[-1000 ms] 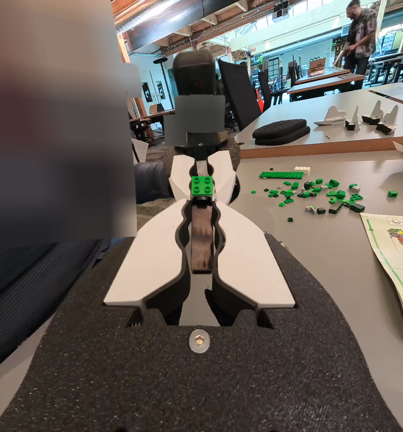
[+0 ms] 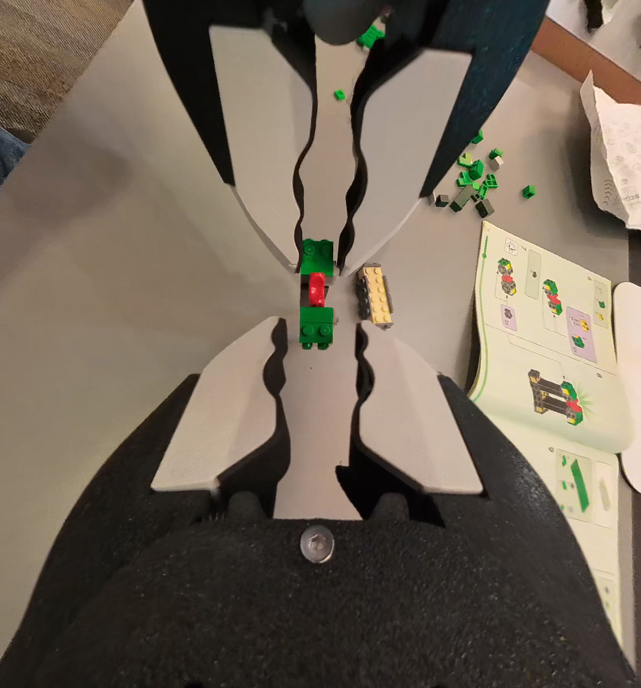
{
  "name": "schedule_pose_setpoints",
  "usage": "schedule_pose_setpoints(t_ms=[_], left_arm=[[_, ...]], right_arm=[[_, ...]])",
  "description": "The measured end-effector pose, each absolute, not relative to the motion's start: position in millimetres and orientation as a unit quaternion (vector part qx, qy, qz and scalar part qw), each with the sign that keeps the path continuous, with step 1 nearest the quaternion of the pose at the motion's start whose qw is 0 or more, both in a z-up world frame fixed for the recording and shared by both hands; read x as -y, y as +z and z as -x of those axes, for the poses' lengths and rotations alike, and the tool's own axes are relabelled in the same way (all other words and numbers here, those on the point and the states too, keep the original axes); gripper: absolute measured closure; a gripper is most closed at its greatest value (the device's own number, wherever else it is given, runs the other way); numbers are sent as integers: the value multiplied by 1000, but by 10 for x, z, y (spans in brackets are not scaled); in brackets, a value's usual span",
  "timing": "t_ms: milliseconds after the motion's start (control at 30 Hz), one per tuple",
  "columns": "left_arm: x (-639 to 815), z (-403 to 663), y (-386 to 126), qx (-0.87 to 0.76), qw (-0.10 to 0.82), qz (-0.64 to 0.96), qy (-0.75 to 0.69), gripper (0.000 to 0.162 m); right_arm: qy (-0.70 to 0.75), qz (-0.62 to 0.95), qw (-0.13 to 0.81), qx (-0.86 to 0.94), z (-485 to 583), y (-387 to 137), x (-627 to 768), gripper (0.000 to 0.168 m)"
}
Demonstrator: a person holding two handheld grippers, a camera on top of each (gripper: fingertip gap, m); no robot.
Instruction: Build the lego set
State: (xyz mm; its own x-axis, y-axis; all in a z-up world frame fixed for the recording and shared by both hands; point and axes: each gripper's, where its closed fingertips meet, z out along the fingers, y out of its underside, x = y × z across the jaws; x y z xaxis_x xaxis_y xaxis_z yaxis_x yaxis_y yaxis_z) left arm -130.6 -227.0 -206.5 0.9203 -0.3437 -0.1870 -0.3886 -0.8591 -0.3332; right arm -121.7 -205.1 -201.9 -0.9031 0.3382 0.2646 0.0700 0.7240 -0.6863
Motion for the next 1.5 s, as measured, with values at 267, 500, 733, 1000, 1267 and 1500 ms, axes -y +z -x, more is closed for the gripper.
schedule_pose_setpoints(t_ms=[267, 500, 733, 1000, 1267, 1500], left_arm=[[2122, 1408, -1825, -148, 328, 925, 123, 132], [2067, 1193, -1419, -97, 553, 827, 10, 132], [2053, 1104, -1338, -103, 586, 803, -47, 137], [2023, 1134, -1374, -124, 555, 822, -8, 144], [2015, 1126, -1598, -188, 446, 873, 58, 144], [1974, 1103, -1582, -201, 432, 877, 60, 144]], right_arm=[[458, 140, 211, 852, 1259, -1823, 1995, 149], [597, 156, 148, 773, 1146, -1550, 1958, 149], [633, 144, 134, 748, 1079, -1462, 1961, 149], [618, 146, 178, 752, 1107, -1392, 1916, 147], [472, 136, 201, 848, 1071, -1513, 1950, 140], [389, 112, 221, 888, 1093, -1651, 1978, 150]])
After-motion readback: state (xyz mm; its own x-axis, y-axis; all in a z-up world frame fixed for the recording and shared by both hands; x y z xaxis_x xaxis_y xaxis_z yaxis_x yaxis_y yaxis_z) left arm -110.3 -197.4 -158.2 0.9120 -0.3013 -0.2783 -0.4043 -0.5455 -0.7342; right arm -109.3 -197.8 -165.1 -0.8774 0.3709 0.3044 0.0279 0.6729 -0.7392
